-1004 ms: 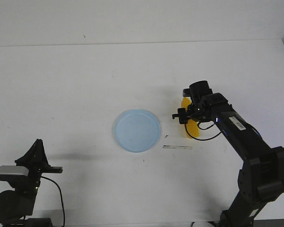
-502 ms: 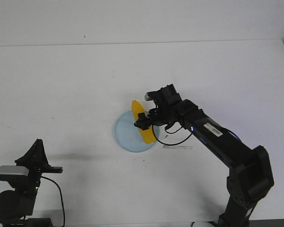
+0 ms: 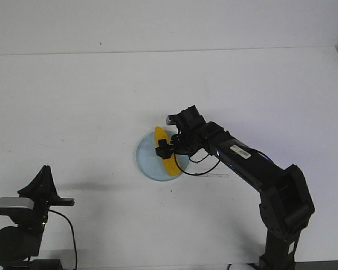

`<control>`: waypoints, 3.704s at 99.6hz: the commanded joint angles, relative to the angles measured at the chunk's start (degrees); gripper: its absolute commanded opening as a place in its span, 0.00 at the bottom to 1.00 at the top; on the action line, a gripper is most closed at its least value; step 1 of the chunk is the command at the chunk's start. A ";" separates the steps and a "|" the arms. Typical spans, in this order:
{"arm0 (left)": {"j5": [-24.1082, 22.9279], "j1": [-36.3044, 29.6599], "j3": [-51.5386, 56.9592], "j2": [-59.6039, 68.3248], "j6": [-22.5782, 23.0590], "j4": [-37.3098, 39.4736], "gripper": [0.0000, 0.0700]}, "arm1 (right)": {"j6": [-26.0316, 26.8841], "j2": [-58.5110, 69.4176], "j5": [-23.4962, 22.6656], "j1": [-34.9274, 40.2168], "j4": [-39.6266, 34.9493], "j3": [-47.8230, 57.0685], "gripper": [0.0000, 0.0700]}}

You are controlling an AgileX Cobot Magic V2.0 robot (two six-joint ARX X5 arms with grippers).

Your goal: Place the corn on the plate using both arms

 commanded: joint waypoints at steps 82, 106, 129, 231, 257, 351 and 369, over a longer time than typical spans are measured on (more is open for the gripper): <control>-0.04 0.04 0.42 -0.07 0.50 0.55 0.00 | -14.60 -12.22 24.39 -0.52 6.32 -2.69 0.38; -0.04 0.04 0.42 -0.09 0.50 0.55 0.00 | -17.16 -22.40 26.71 -6.14 19.15 -16.90 0.02; -0.04 0.04 0.42 -0.09 0.50 0.57 0.00 | -17.09 -35.67 26.69 -15.45 29.90 -33.09 0.02; -0.04 0.04 0.42 -0.09 0.50 0.55 0.00 | -17.11 -95.97 27.17 -28.20 35.21 -60.39 0.02; -0.04 0.04 0.42 -0.09 0.50 0.55 0.00 | -17.11 -99.06 27.19 -28.20 35.28 -60.39 0.02; -0.33 0.09 -9.92 -6.80 0.31 5.33 0.00 | -17.11 -99.06 27.21 -28.20 35.26 -60.39 0.02; -0.33 0.11 -16.76 -10.49 0.31 5.84 0.00 | -17.11 -99.06 27.21 -28.20 35.26 -60.39 0.02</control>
